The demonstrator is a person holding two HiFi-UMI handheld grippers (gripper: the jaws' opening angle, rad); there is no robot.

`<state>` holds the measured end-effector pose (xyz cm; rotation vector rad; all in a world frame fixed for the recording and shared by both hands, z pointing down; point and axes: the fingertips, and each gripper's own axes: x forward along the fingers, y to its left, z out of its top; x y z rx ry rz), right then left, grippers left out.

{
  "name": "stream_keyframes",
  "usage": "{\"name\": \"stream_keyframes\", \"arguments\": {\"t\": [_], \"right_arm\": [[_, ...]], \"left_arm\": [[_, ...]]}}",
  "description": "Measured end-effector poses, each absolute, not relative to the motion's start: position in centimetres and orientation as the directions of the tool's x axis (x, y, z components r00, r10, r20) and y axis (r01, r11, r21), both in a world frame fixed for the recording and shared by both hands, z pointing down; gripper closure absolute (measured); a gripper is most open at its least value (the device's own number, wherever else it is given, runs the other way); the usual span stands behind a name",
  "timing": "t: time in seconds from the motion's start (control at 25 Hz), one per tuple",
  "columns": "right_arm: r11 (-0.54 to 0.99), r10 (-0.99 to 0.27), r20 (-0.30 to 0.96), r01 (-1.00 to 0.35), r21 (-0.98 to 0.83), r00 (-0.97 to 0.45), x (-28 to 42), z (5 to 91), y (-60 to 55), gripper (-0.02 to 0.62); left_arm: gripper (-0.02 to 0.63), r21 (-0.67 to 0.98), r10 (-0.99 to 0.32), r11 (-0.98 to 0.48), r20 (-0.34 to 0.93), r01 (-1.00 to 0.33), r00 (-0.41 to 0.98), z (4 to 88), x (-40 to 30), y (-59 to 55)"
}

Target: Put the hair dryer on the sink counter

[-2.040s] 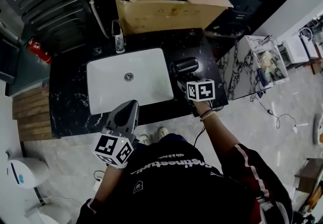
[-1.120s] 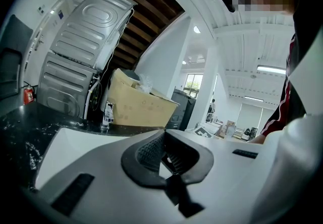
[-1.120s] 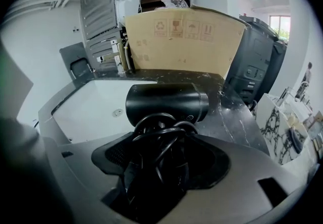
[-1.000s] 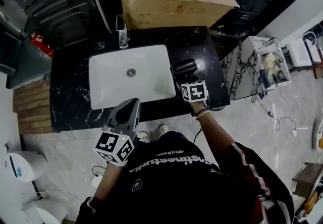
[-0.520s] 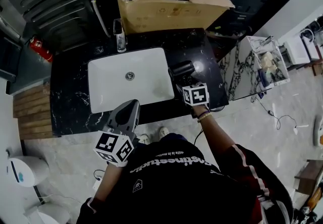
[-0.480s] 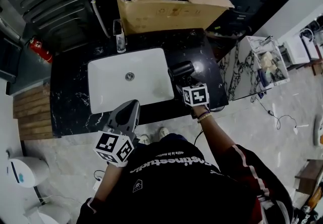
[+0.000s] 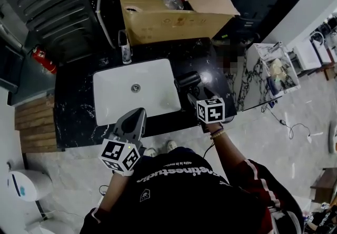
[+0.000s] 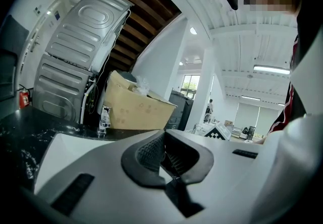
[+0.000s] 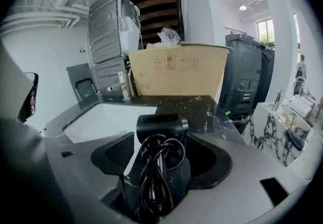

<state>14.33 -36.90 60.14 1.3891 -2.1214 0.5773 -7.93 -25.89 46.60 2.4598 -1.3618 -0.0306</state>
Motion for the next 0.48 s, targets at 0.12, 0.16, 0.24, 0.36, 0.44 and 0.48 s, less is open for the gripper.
{"name": "stream_keyframes", "arguments": {"t": [0.12, 0.16, 0.24, 0.36, 0.44, 0.48], "right_arm": [[0.39, -0.729, 0.587, -0.919, -0.065, -0.351, 13.6, 57.4, -37.4, 0.284], [0.397, -0.739, 0.569, -0.916, -0.064, -0.36, 13.2, 56.4, -37.5, 0.284], [0.409, -0.762, 0.524, -0.91, -0.063, -0.379, 12.3, 54.1, -37.9, 0.284], [0.432, -0.8, 0.44, -0.9, -0.053, -0.409, 10.5, 50.1, -38.5, 0.284], [0.447, -0.825, 0.375, -0.894, -0.028, -0.424, 9.1, 47.4, -38.8, 0.284], [0.453, -0.836, 0.342, -0.892, -0.01, -0.429, 8.4, 46.1, -38.8, 0.284]], "left_arm": [[0.591, 0.274, -0.834, -0.489, 0.13, -0.828, 0.536, 46.0, -8.3, -26.3], [0.591, 0.267, -0.836, -0.49, 0.126, -0.83, 0.534, 45.7, -8.4, -26.4], [0.591, 0.248, -0.844, -0.488, 0.113, -0.837, 0.525, 44.9, -8.9, -26.8], [0.591, 0.212, -0.863, -0.472, 0.088, -0.855, 0.498, 43.4, -10.1, -27.7], [0.591, 0.193, -0.879, -0.453, 0.069, -0.871, 0.472, 42.2, -11.4, -28.5], [0.591, 0.184, -0.888, -0.44, 0.058, -0.879, 0.457, 41.5, -12.0, -28.9]]}}
